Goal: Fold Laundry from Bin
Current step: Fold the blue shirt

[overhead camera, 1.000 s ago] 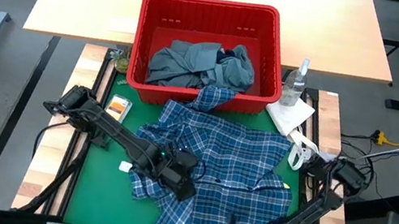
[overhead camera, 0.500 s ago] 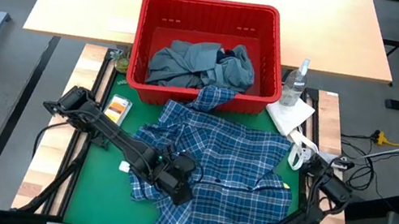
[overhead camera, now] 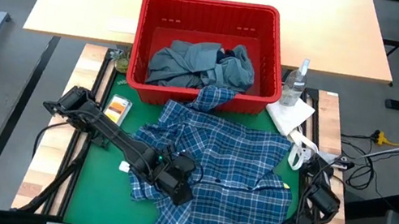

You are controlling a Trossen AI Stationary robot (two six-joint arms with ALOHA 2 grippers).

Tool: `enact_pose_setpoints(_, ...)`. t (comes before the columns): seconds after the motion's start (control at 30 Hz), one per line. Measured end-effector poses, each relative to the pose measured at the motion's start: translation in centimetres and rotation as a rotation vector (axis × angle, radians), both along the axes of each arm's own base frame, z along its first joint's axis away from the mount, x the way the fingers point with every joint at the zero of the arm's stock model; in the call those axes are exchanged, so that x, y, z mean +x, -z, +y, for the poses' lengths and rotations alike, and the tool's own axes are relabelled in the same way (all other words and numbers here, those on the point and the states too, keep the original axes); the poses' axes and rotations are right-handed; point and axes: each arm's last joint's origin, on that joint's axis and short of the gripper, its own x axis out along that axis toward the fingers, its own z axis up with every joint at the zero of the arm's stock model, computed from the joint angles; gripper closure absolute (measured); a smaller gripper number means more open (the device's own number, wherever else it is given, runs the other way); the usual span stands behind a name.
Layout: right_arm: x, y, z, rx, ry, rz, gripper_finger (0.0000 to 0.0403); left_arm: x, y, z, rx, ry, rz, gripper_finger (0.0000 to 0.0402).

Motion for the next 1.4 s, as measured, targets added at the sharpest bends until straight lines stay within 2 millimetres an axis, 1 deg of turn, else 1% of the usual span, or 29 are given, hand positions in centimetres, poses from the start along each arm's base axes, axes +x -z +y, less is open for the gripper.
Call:
enact_pose_setpoints(0.27,0.0,0.4,-0.4,-0.052,0.069,0.016,0.0268,0.1,0.0,0.0,-0.002,0.0,-0.006,0.0401)
enact_pose_setpoints(0.4,0.4,0.7,-0.9,-0.038,0.1,0.049,0.0268,0.1,0.0,0.0,-0.003,0.0,-0.006,0.0401)
enact_pose_setpoints(0.57,0.8,0.8,-1.2,-0.036,0.095,0.062,0.0268,0.1,0.0,0.0,-0.003,0.0,-0.007,0.0401)
enact_pose_setpoints(0.7,0.9,0.7,-0.9,-0.036,0.093,0.062,0.0268,0.1,0.0,0.0,-0.003,0.0,-0.007,0.0401)
enact_pose_setpoints(0.87,1.4,1.4,0.0,-0.053,0.089,0.069,0.0268,0.1,0.0,0.0,-0.003,0.001,-0.007,0.0401)
enact_pose_setpoints(0.97,1.7,1.5,0.3,-0.08,0.088,0.094,0.0268,0.1,0.0,0.0,-0.003,0.001,-0.007,0.0401)
enact_pose_setpoints(1.27,1.9,1.4,0.3,-0.084,0.097,0.121,0.0268,0.1,0.0,0.0,-0.003,-0.001,-0.007,0.0401)
enact_pose_setpoints(1.4,2.3,1.4,0.1,-0.049,0.097,0.146,0.0268,0.1,0.0,0.1,-0.003,-0.003,-0.007,0.0401)
